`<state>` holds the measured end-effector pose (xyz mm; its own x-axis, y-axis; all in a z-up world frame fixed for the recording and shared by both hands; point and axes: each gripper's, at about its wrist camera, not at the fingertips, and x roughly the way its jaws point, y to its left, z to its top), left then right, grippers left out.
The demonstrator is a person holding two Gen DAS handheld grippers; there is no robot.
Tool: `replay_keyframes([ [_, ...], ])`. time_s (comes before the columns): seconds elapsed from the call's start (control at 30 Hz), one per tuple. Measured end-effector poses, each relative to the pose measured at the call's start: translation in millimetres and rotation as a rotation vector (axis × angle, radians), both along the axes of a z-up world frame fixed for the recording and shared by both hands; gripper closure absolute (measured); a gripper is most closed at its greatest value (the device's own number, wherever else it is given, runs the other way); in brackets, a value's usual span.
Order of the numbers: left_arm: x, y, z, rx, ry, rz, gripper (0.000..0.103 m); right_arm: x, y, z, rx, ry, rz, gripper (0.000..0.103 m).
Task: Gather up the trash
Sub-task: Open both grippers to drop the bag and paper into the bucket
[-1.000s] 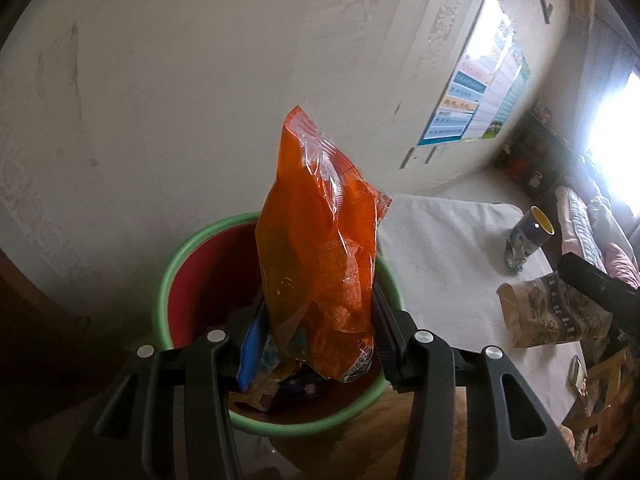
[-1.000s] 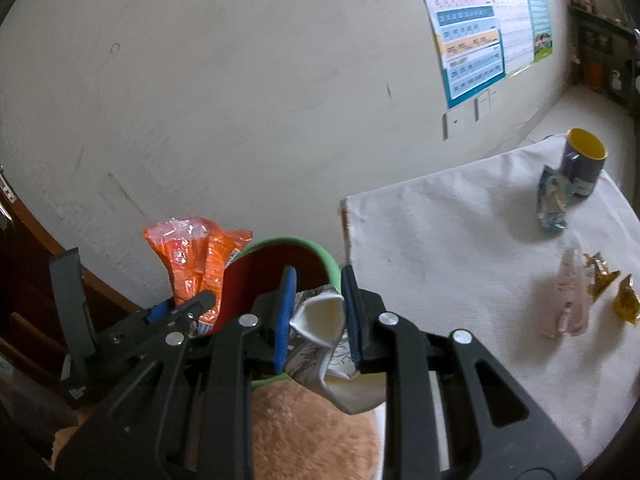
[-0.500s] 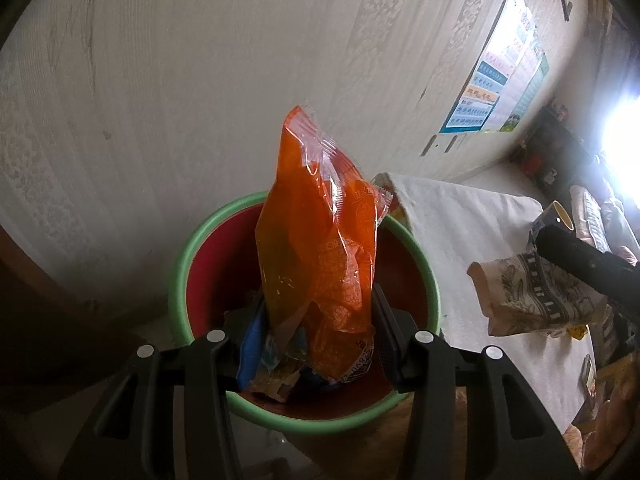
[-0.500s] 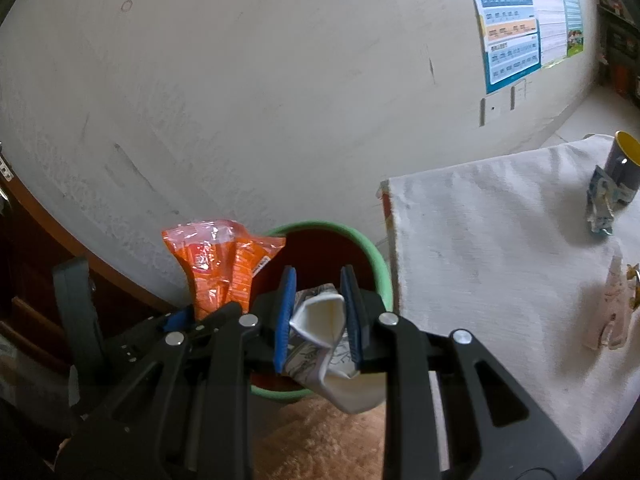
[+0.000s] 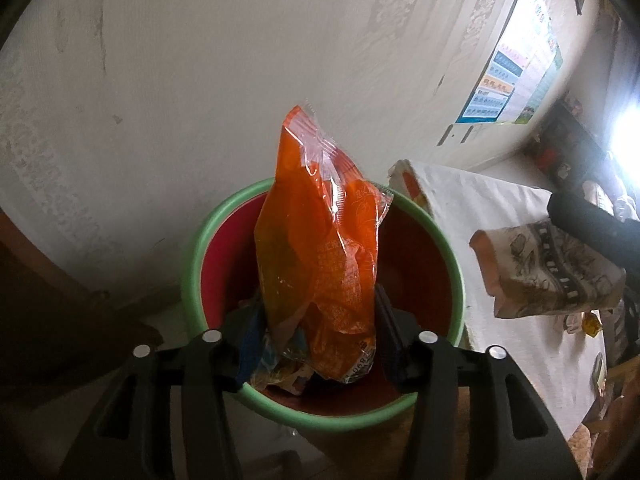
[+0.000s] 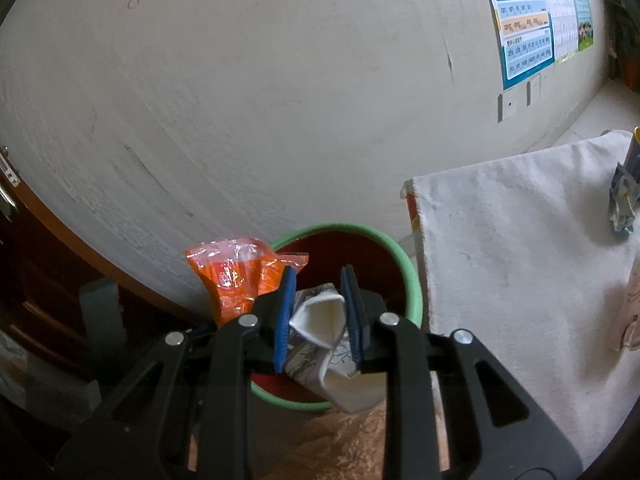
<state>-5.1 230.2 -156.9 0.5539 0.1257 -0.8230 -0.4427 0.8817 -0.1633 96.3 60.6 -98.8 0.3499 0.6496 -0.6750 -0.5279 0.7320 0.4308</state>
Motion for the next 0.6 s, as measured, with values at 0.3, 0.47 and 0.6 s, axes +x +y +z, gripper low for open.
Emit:
replay_keyframes([
  [0.3,-0.7,-5.0,2.8,0.016,0.013,0.005,0.037,0.5,-20.3,1.1,0.084,0.02,-0.028,0.047],
  [0.47,-1.8,-13.5,6.8,0.029,0.011,-0.019,0.037,5.2,-80.5,-5.6,0.024,-0.026,-0.136,0.044],
  [0.6,0.0,-25.5,11.9,0.042,0.005,-0.042,0.037,20.6,-182.9,-24.0,-0.079,-0.028,-0.374,0.044],
])
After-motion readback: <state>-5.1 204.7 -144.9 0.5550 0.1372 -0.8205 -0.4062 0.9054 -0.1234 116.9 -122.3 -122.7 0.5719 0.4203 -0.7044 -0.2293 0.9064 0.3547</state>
